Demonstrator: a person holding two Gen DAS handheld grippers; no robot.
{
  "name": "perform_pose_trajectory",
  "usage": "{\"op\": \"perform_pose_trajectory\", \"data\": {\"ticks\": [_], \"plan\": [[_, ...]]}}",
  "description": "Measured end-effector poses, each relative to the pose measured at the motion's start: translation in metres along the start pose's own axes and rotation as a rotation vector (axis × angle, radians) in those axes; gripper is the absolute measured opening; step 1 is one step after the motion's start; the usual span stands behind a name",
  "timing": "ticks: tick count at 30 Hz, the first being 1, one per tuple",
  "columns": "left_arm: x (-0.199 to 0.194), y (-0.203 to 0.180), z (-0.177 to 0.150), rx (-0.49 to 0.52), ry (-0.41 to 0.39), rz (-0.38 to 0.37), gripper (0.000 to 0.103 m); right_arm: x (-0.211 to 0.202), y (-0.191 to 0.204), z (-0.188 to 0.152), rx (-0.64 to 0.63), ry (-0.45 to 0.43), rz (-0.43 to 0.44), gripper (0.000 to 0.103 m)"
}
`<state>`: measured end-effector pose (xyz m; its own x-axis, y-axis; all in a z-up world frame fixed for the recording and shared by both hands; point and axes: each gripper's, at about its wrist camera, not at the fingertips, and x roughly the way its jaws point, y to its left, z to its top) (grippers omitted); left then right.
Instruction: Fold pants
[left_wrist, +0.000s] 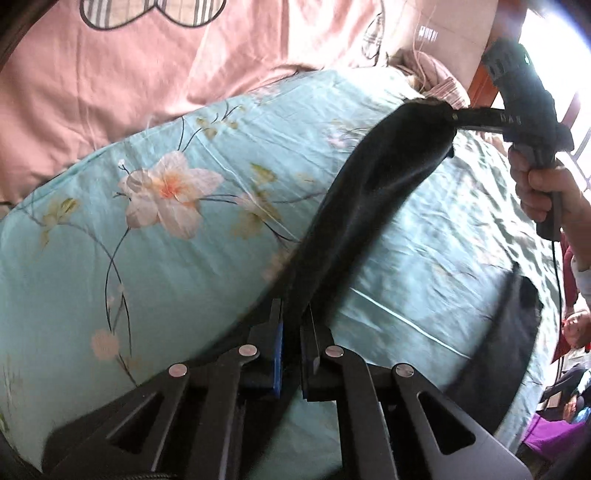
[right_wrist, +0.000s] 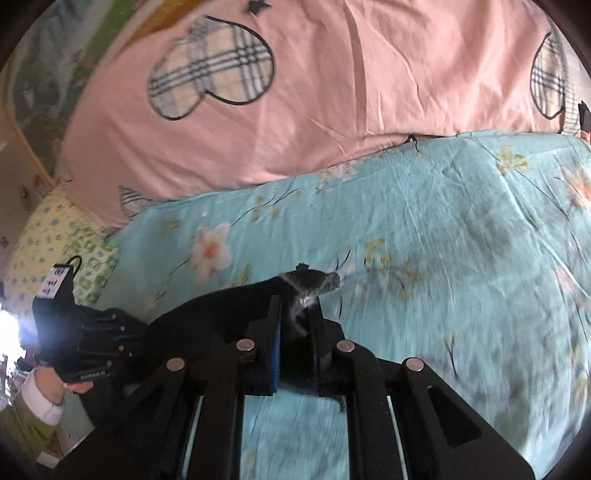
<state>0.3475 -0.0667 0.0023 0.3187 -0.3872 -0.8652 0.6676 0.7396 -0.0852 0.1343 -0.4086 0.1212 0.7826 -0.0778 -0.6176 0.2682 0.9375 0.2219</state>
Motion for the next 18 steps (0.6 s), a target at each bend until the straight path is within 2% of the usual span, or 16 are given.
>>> {"op": "perform_pose_trajectory", "data": {"ticks": [6,18], "plan": [[-0.037,-0.045,-0.036,0.011,-0.021,-0.001,0.005,-0.048,0.016,-0.051,-0.070,-0.013,0.014,0.011],[-0.060,-0.103,-0.100,0.000,-0.022,-0.039,0.005,-0.102,0.019,-0.159,-0.084,-0.003,0.018,0.010]]}}
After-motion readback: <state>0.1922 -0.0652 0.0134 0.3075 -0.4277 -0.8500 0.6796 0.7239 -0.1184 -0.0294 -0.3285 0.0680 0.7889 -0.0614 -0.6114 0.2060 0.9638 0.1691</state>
